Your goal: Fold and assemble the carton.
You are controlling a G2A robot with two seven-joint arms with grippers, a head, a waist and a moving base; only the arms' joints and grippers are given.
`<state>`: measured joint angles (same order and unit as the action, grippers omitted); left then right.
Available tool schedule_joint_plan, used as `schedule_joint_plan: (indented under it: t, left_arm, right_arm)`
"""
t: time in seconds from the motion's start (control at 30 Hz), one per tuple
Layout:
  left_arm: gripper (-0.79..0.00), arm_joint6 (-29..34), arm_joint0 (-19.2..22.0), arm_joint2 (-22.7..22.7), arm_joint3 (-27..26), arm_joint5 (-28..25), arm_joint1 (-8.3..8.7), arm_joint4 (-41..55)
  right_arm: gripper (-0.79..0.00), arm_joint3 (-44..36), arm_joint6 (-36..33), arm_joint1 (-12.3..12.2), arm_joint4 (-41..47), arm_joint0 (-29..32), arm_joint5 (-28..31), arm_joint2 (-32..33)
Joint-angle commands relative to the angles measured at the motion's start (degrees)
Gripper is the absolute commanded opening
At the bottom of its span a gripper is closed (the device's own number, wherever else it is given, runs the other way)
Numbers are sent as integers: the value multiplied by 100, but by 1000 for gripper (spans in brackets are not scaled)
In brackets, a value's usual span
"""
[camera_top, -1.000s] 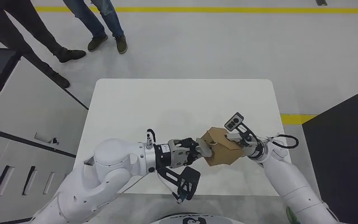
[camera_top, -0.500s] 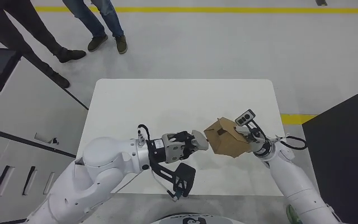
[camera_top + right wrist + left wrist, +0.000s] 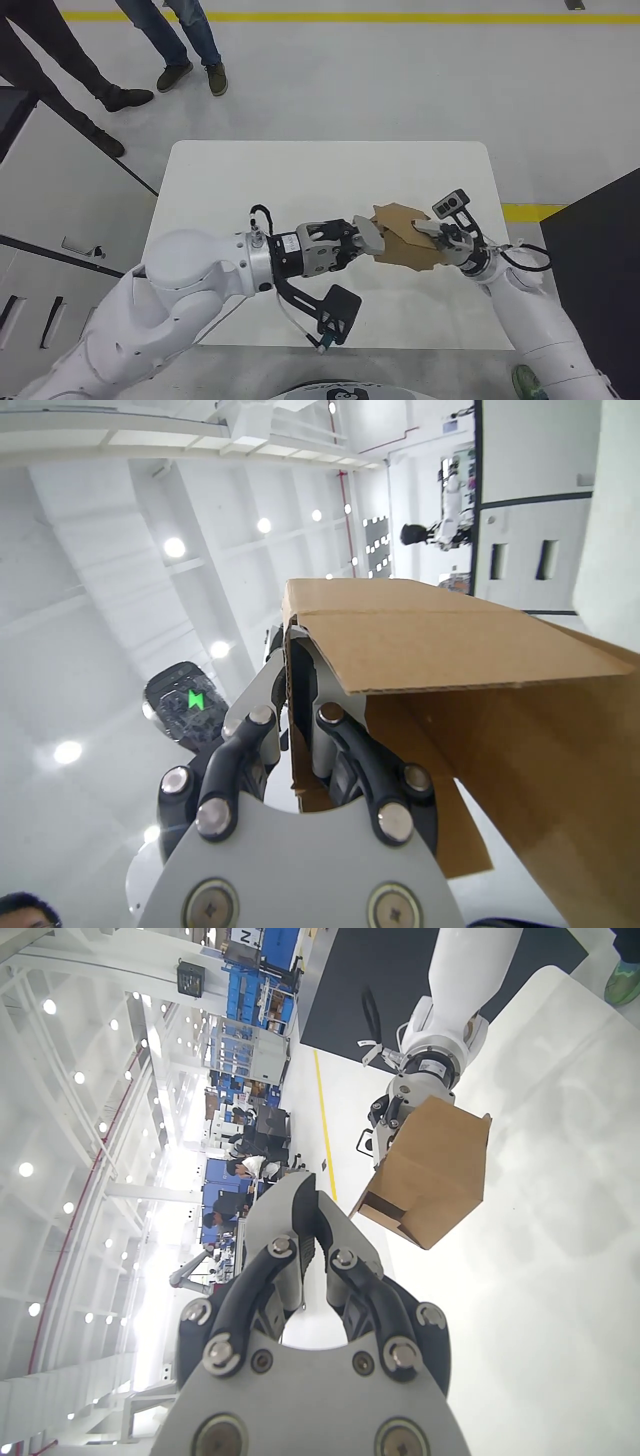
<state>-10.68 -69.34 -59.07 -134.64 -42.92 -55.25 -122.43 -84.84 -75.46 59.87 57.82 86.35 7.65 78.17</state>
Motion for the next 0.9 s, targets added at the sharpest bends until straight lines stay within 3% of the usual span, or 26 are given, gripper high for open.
schedule_joint_plan:
  t: [0.0,0.43,0.87]
  left_arm:
    - [-785,142,54,79,0,-94,-13,-47]
    - [-785,1094,306,600,0,-354,-149,-76]
    - [-785,1247,402,715,259,-549,-216,221]
  right_arm:
    - [-785,-132,92,-20,-216,73,40,91]
    - [-785,-394,-79,-53,-586,204,242,262]
    - [-785,-336,-431,-24,-293,160,506,279]
